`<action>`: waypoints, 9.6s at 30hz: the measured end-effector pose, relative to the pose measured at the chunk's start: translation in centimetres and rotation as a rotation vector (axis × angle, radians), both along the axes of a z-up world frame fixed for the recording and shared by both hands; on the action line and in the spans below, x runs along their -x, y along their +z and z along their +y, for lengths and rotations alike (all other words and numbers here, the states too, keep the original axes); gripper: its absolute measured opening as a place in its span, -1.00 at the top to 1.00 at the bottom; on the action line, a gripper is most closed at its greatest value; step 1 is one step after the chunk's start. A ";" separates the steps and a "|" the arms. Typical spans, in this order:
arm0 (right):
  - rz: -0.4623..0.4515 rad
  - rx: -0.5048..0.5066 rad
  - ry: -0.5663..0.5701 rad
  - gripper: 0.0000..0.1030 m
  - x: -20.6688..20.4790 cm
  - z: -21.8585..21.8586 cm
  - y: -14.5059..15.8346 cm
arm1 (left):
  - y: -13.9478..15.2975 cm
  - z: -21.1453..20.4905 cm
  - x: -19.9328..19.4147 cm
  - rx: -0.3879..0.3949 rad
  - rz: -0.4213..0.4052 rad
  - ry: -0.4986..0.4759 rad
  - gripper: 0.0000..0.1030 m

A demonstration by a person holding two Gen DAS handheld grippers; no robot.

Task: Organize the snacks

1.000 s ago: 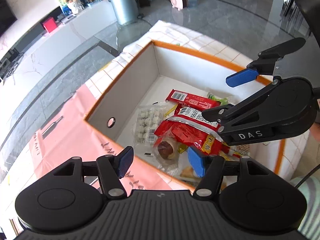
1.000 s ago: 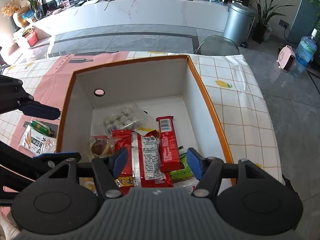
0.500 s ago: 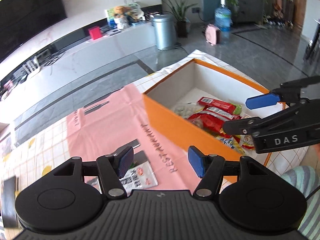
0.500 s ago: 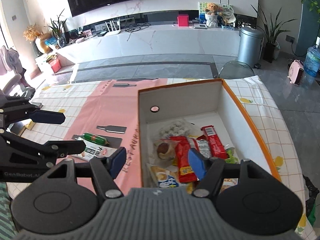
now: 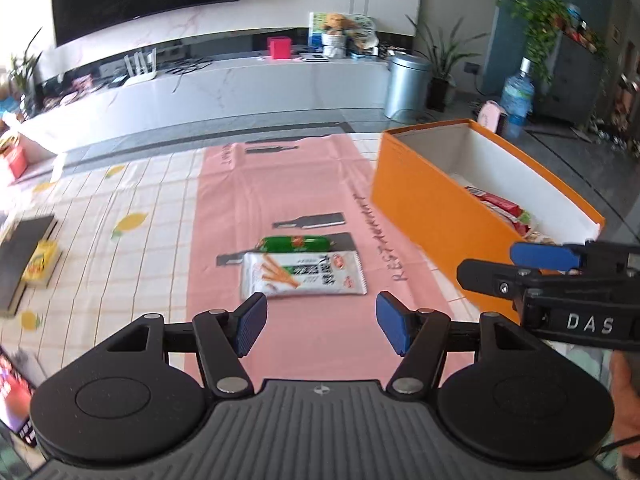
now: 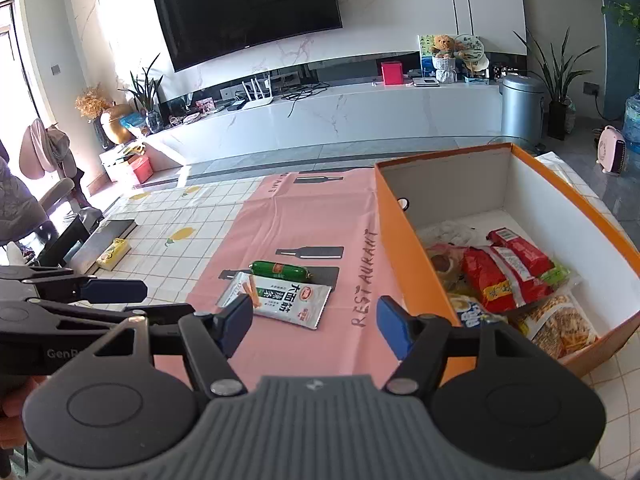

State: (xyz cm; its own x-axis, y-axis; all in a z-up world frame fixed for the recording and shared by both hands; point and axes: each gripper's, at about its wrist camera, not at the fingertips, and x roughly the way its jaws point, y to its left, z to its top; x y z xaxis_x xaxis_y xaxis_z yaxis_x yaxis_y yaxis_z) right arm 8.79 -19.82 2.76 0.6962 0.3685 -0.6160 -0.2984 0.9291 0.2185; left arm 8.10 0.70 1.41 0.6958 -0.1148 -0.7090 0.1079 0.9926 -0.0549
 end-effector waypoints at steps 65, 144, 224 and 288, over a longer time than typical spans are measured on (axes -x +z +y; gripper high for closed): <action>0.114 0.098 0.229 0.41 -11.4 10.9 -11.9 | -8.3 6.7 -7.7 0.138 0.139 0.287 -0.54; 0.117 0.212 0.243 0.62 -9.8 10.4 -11.3 | -8.1 5.4 -4.5 0.087 0.175 0.233 -0.06; 0.328 0.621 0.128 0.62 -14.2 -15.3 -5.2 | -4.6 -24.9 -14.5 -0.136 0.283 -0.453 -0.08; -0.286 0.227 -0.269 -0.92 10.0 -1.1 6.0 | 5.3 -4.3 7.7 -0.145 -0.367 0.070 -0.66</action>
